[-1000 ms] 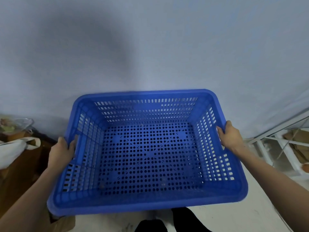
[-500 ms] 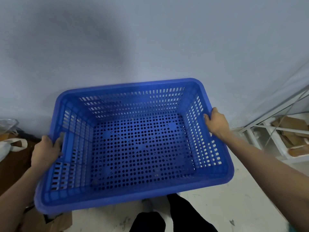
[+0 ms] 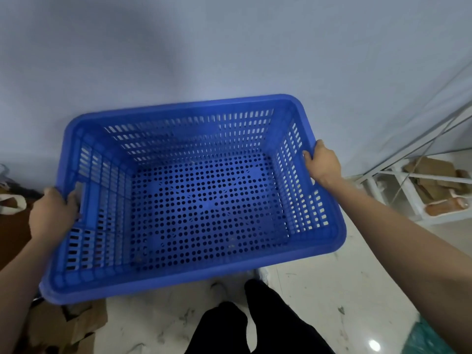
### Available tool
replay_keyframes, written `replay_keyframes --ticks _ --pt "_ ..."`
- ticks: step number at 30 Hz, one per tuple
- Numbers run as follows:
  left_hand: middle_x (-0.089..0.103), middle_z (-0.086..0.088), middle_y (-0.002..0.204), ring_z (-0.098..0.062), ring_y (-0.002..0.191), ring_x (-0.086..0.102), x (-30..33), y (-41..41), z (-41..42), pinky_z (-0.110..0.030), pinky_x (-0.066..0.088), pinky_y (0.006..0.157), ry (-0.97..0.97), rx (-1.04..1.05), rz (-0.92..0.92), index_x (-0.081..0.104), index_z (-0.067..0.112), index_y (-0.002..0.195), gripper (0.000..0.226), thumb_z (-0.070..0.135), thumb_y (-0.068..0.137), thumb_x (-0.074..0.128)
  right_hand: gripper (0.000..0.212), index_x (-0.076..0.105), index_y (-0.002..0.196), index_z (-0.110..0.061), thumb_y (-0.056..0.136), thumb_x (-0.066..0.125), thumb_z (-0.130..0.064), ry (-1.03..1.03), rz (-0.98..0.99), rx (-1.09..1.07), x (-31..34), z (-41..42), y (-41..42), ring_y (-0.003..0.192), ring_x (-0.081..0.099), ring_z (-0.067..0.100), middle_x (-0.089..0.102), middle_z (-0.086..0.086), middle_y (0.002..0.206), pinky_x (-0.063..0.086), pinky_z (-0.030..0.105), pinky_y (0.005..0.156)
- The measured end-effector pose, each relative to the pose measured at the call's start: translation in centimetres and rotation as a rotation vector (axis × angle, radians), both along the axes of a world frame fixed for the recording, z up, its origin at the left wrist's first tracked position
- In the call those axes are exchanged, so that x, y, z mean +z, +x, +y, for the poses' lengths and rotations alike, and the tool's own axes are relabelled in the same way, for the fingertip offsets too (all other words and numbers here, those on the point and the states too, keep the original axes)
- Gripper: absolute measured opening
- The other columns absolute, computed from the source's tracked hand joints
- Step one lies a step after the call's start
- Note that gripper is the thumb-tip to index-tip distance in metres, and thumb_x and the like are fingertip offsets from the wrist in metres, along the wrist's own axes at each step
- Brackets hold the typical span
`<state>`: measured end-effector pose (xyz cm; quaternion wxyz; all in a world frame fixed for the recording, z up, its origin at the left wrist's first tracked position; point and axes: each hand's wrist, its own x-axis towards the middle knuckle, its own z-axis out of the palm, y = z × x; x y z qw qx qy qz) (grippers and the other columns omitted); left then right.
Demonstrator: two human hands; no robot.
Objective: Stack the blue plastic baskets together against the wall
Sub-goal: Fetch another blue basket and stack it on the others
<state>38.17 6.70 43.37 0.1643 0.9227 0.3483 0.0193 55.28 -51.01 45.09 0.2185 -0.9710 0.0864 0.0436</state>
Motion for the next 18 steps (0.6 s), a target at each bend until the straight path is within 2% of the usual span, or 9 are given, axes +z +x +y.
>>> replay_keyframes --ticks 2,6,10,15,18 --pt "0.062 -0.029 0.075 -0.044 0.065 0.063 0.9 -0.1 -1.1 -0.052 0.055 0.057 0.011 -0.004 0.015 0.043 0.002 0.090 0.038 0.040 0.093 0.043 0.028 0.040 0.102 -0.004 0.097 0.046 -0.031 0.034 0.040 0.017 0.3 -0.1 -0.3 0.071 0.052 0.033 0.057 0.018 0.087 0.040 0.036 0.062" --pt "0.058 -0.020 0.066 -0.033 0.054 0.061 1.3 -0.3 -1.8 -0.048 0.054 0.050 -0.042 -0.020 0.003 0.045 0.001 0.092 0.034 0.035 0.097 0.044 0.021 0.031 0.098 -0.011 0.097 0.045 -0.026 0.147 0.092 0.033 -0.2 -1.3 -1.8 0.055 0.059 0.029 0.062 0.017 0.082 0.046 0.032 0.054" --pt "0.065 -0.018 0.069 -0.034 0.053 0.066 -0.5 0.3 0.9 -0.053 0.055 0.046 -0.066 -0.047 0.019 0.043 0.007 0.092 0.040 0.047 0.093 0.042 0.024 0.037 0.096 -0.009 0.096 0.046 -0.031 -0.040 0.001 0.014 -0.3 -1.1 -1.9 0.065 0.056 0.033 0.058 0.014 0.082 0.043 0.036 0.058" --pt "0.060 -0.021 0.074 -0.039 0.066 0.062 0.9 1.2 -0.1 -0.055 0.056 0.061 -0.105 -0.051 0.064 0.043 -0.001 0.096 0.039 0.038 0.095 0.047 0.034 0.047 0.106 -0.001 0.096 0.046 -0.033 -0.114 -0.046 0.017 0.8 0.0 -1.1 0.069 0.050 0.031 0.054 0.013 0.085 0.037 0.035 0.058" --pt "0.059 -0.033 0.084 -0.044 0.077 0.061 0.7 1.4 0.7 -0.052 0.052 0.068 -0.182 -0.027 0.104 0.051 -0.012 0.097 0.040 0.028 0.096 0.052 0.040 0.045 0.110 -0.002 0.095 0.044 -0.039 -0.036 0.002 0.012 1.6 -0.4 -2.3 0.074 0.053 0.031 0.053 0.011 0.086 0.039 0.035 0.060"
